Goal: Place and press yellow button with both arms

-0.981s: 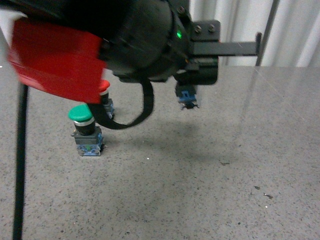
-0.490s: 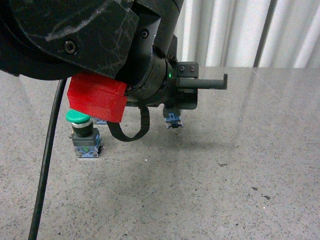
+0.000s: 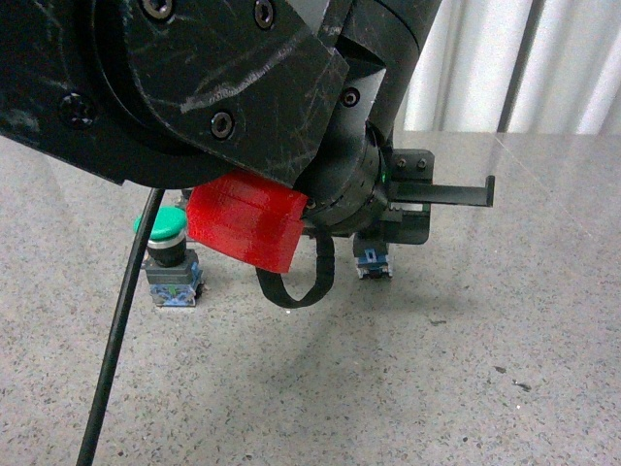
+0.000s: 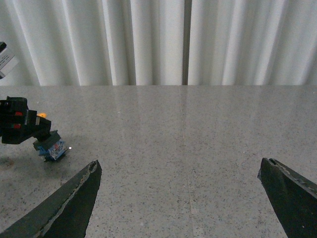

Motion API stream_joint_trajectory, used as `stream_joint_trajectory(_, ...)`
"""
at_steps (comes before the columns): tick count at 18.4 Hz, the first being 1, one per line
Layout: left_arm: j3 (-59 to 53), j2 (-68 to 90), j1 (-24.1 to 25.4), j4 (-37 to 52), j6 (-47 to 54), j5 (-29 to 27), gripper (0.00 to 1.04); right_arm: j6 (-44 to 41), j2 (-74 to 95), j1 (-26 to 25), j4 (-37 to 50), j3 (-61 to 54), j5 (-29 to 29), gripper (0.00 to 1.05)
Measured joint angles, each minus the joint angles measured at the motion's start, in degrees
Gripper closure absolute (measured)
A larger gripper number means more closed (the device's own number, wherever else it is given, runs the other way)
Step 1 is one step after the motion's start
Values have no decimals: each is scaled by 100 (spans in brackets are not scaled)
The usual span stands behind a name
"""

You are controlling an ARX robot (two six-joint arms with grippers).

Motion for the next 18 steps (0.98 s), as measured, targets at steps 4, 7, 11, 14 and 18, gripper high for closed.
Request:
stream_joint_trajectory(4,0,0,0,-68,-81,7,51,0,0,0,2,0,0,7)
stream_joint_trajectory(7,0,-17,0,-52,-109,70,20,0,0,0,0,0,0,7)
stream_joint_trajectory(11,-4,-280,74,-13,-107,107,7,0,0,0,2,0,0,7)
stream_joint_trajectory(14,-74,-643,262,282,-26,179,7,0,0,0,0,0,-2,7)
stream_joint_trajectory(18,-426,-1545,750,992,741,-17,7,0,0,0,2,0,0,7)
